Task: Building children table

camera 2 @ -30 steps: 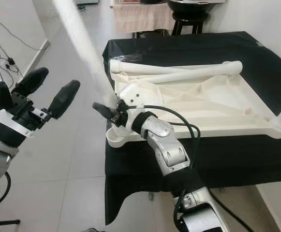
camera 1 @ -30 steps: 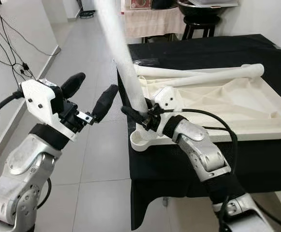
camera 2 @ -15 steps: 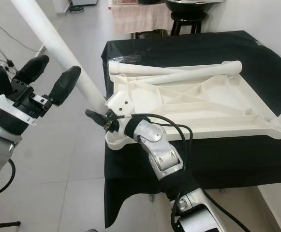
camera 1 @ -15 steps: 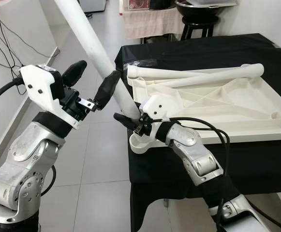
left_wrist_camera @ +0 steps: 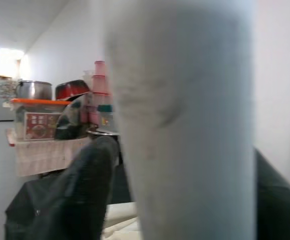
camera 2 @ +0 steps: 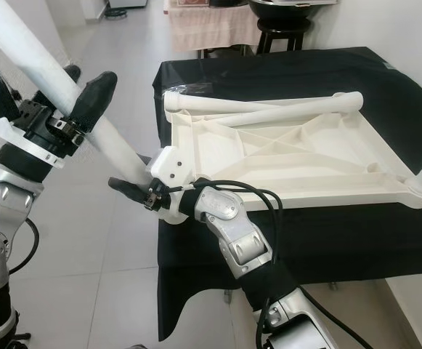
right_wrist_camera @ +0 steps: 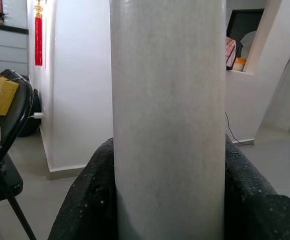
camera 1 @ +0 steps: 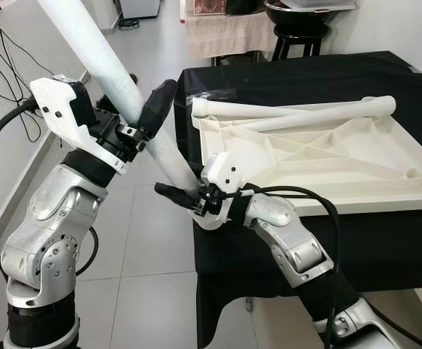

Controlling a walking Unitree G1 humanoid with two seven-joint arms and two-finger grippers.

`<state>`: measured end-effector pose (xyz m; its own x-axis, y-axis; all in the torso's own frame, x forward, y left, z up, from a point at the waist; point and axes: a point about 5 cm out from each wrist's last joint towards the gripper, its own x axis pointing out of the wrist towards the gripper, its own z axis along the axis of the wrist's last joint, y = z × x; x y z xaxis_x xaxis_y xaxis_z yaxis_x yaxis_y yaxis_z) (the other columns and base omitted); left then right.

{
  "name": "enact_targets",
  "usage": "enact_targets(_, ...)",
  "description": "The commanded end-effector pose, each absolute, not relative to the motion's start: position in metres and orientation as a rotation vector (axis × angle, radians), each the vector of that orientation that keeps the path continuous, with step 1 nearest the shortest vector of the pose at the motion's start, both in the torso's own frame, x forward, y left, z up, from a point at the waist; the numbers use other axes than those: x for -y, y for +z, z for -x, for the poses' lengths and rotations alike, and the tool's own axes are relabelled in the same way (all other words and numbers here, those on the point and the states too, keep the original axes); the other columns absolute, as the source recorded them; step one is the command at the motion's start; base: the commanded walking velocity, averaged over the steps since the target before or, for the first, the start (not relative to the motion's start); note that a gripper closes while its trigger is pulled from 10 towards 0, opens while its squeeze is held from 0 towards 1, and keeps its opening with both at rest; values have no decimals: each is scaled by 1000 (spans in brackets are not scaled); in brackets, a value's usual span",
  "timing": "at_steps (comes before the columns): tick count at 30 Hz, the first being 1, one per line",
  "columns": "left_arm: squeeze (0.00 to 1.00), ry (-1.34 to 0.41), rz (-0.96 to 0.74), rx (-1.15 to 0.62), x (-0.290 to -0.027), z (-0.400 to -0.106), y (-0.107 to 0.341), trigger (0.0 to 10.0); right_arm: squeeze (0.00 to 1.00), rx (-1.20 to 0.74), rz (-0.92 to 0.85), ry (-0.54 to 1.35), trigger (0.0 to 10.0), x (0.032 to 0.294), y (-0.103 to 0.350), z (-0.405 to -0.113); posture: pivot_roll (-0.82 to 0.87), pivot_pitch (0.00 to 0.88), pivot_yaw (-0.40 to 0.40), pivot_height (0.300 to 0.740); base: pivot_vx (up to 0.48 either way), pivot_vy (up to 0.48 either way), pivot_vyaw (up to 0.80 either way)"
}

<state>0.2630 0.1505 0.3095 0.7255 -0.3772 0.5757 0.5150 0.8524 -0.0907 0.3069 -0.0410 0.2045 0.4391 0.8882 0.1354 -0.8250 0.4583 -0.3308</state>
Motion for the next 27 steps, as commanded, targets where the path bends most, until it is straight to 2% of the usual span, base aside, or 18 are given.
enact_targets(1,0,-444,313,564,-160,-271,307,0,0,384,232,1140,10000,31,211,-297,-3,44,54,740,0,0,0)
enact_targets(10,0,-540,330,549,-151,-268,305,0,0,337,314,1018,10000,35,203,-311,-1,42,51,740,0,0,0)
enact_targets(11,0,-571,304,547,-146,-267,305,0,431,280,369,969,10000,38,197,-319,0,39,50,740,0,0,0)
enact_targets(12,0,-587,284,543,-144,-266,305,0,1000,232,392,947,10000,39,192,-323,0,39,49,740,0,0,0)
enact_targets(18,0,-608,229,536,-139,-266,304,0,1000,156,371,891,10000,38,189,-330,-1,39,49,740,0,0,0)
enact_targets(25,0,-669,182,515,-122,-268,300,0,1000,124,354,861,10000,20,200,-337,-9,36,50,740,0,0,0)
enact_targets(26,0,-681,178,517,-118,-268,300,0,384,115,332,853,10000,14,202,-338,-11,35,50,740,0,0,0)
enact_targets(27,0,-681,178,517,-118,-268,300,0,384,115,332,853,10000,14,202,-338,-11,35,50,740,0,0,0)
